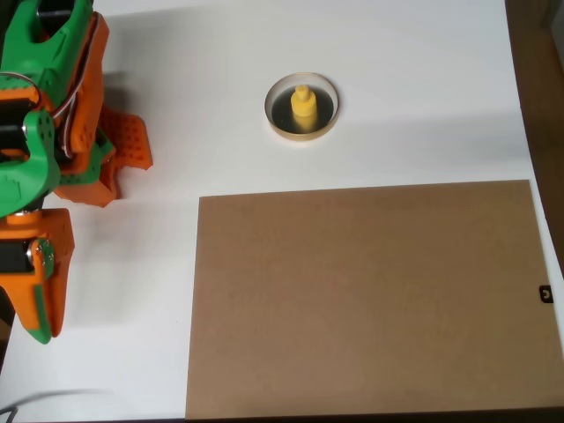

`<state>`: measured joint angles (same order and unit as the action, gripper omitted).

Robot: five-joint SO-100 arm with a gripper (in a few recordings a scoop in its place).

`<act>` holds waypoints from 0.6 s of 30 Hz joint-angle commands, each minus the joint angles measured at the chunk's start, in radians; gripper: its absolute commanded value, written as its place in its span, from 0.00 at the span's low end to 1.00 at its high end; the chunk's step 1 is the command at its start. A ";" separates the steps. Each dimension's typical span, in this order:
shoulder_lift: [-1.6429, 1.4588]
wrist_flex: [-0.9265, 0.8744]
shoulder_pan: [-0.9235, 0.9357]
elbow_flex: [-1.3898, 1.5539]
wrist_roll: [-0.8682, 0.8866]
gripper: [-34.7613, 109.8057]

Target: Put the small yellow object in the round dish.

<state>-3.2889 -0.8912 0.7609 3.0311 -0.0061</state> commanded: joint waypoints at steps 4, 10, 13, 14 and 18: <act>-0.038 0.025 0.000 -0.005 -0.018 0.24; -0.038 0.040 0.000 0.000 -0.017 0.24; -0.038 0.063 0.000 0.008 -0.017 0.24; -0.038 0.071 0.000 0.011 -0.017 0.24; -0.038 0.106 0.003 0.023 -0.015 0.24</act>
<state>-3.2889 -0.8130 0.7486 3.0480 -0.0153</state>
